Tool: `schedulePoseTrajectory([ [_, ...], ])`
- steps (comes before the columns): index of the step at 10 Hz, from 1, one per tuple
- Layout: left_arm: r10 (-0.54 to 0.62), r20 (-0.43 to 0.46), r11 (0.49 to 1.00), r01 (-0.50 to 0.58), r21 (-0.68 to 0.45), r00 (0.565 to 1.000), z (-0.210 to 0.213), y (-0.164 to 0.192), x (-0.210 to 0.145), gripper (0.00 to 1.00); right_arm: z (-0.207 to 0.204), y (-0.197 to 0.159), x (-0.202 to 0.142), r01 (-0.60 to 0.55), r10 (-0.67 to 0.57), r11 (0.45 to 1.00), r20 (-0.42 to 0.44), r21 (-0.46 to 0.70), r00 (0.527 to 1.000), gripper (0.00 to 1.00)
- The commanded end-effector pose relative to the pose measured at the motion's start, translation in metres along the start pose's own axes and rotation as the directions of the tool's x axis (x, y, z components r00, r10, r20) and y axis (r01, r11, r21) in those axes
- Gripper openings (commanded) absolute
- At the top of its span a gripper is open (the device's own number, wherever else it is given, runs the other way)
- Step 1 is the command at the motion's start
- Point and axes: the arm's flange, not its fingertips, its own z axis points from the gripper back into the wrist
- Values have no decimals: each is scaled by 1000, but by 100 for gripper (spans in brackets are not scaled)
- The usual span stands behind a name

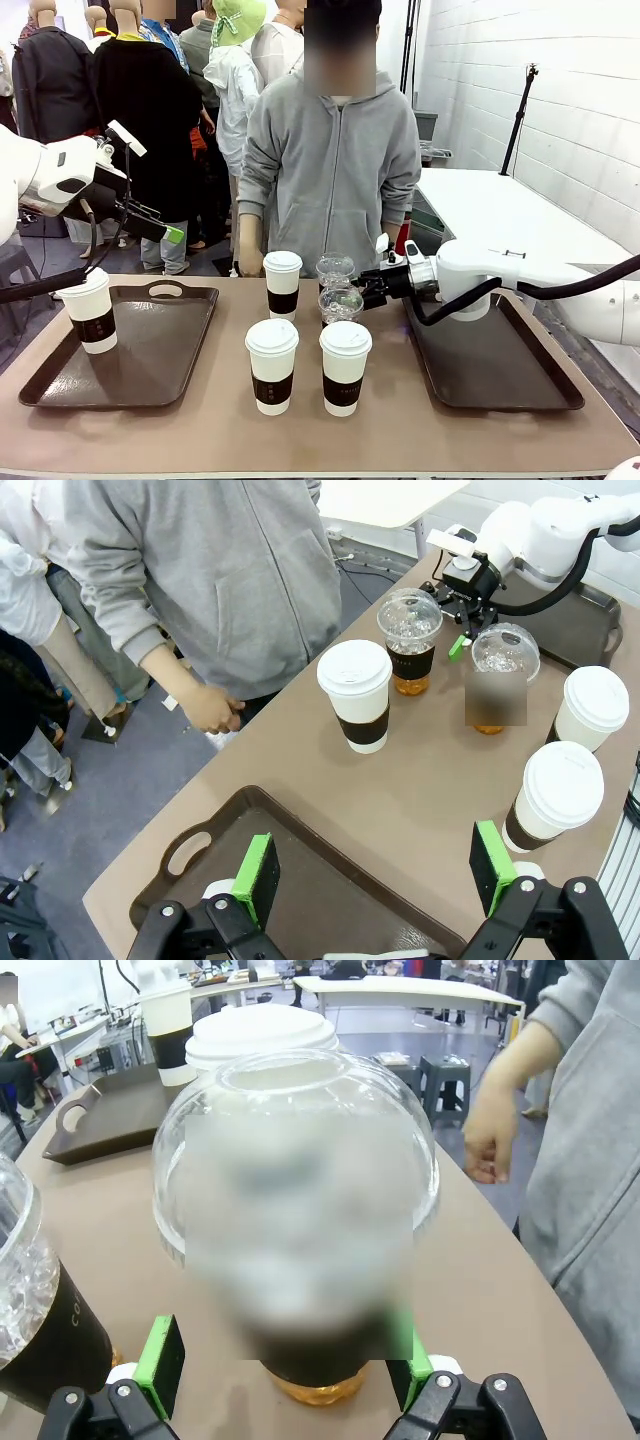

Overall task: Distribute the coffee onto the tray.
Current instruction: Pick up one iced Americano and place it on the right Handle tray.

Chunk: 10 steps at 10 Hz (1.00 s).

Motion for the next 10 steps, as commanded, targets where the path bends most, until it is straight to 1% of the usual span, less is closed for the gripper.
schedulePoseTrajectory([
  [1,5,1,1000,-5,-6,1000,-1,2,-2,100,-11,-10,-1,4,-5,1000,13,31,1000,100],
  [3,5,1,1000,-5,-6,1000,-1,2,-2,100,-20,-9,-1,3,-3,999,8,39,1000,100],
  [5,5,1,1000,-5,-6,1000,-1,2,-2,100,-28,-9,-3,-4,5,1000,-20,7,1000,100],
  [7,5,1,1000,-5,-6,1000,-1,2,-2,100,-36,-9,-6,-4,4,1000,-28,-8,1000,100],
  [8,5,1,1000,-5,-6,1000,-1,2,-2,100,-40,-10,-7,5,-6,999,-33,-42,999,100],
  [9,5,1,1000,-5,-6,1000,-1,2,-2,100,-41,-11,-7,13,-15,998,-29,-66,999,100],
  [10,5,1,1000,-5,-6,1000,-1,2,-2,100,-43,-12,-7,25,-26,998,-15,-65,1000,100],
])
